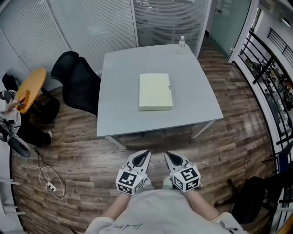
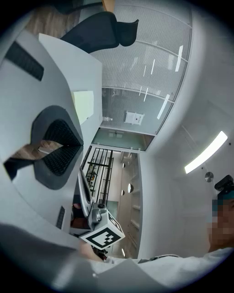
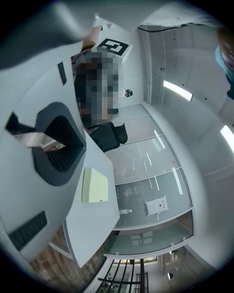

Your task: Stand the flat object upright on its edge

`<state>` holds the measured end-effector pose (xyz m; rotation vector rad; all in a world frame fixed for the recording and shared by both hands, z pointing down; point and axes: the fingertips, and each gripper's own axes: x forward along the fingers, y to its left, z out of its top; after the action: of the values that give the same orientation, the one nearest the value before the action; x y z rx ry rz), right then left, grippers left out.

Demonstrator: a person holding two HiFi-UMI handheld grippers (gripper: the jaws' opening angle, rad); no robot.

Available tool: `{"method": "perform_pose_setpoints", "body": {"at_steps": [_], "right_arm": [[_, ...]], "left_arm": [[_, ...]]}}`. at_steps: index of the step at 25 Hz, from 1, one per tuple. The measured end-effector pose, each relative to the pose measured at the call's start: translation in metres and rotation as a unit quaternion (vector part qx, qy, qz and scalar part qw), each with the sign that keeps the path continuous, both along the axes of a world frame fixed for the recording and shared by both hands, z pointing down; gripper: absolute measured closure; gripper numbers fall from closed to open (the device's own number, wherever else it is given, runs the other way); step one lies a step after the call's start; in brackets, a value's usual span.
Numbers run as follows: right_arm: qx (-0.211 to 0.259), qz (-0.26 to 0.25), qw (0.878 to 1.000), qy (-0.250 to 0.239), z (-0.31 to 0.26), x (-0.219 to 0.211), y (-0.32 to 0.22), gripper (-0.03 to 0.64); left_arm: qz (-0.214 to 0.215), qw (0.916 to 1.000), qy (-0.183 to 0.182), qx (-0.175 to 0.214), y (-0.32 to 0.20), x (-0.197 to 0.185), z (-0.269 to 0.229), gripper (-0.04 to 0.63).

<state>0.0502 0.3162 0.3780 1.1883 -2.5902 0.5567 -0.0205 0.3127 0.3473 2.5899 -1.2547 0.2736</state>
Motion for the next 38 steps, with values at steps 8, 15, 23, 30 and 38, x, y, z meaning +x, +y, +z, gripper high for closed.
{"method": "perform_pose_setpoints", "body": {"at_steps": [8,15,23,30,38], "right_arm": [[0.003,-0.002,1.0,0.002,-0.003,-0.014,-0.001,0.603],[0.009,0.029,1.0,-0.001,-0.001,-0.03,-0.008,0.603],[0.006,0.051,0.999,-0.001,0.002,-0.045,-0.005,0.603],[0.008,0.06,0.998,0.002,0.002,-0.048,-0.009,0.603],[0.009,0.038,0.999,-0.001,0.006,-0.057,-0.029,0.603]], "left_arm": [[0.003,1.0,0.003,0.003,-0.004,-0.013,0.0,0.584],[0.021,0.9998,0.006,0.006,-0.011,-0.029,0.0,0.584],[0.034,0.9993,0.012,0.007,-0.01,-0.048,0.003,0.584],[0.04,0.999,0.018,0.001,-0.011,-0.053,0.011,0.584],[0.029,0.9994,0.018,0.001,-0.033,-0.058,0.014,0.583]]}}
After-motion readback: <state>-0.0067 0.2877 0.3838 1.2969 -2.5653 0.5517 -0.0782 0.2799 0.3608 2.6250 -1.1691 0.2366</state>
